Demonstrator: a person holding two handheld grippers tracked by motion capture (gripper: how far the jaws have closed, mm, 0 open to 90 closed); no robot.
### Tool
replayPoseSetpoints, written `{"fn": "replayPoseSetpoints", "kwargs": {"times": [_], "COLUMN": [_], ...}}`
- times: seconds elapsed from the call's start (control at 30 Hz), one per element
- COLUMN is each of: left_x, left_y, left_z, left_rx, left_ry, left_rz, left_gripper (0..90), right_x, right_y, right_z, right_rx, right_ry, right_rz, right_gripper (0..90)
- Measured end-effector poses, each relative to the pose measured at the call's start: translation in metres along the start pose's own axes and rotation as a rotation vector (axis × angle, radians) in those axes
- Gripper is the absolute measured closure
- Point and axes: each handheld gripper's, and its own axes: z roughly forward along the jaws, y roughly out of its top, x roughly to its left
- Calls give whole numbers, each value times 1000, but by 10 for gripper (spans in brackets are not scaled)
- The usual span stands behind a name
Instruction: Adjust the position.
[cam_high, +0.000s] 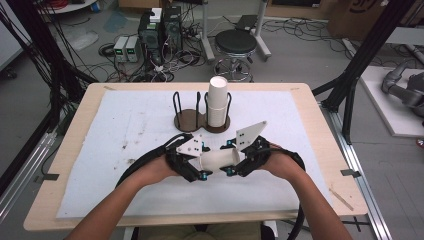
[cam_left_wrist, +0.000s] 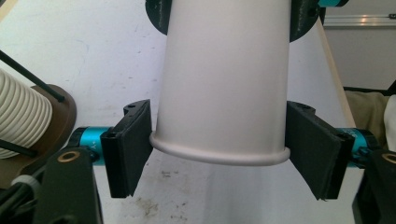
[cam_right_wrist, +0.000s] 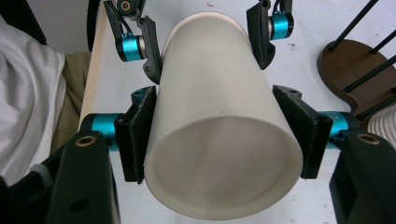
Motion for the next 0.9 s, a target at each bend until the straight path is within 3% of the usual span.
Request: {"fn": "replayPoseSetpoints", "kwargs": {"times": [0.23,0.4,0.73,0.9], "left_x": [0,0,2,1], "left_y": [-7,-16,-37,-44], "left_z": [-1,-6,-11,-14], "left_rx": [-105,-176,-324,-391], "left_ry": [-13,-10,34,46], "left_rz": [-52,-81,-180,-203], "left_gripper": [196,185,175,173], "right_x": [0,0,-2,-2], "right_y": [-3,-7,-17,-23], "right_z": [-4,-10,-25,-25], "right_rx": [-25,-73,-183,-208], "right_ry": [11,5,-26,-39], "right_rz": [27,60,108,128], "right_gripper": [342,343,344,344]}}
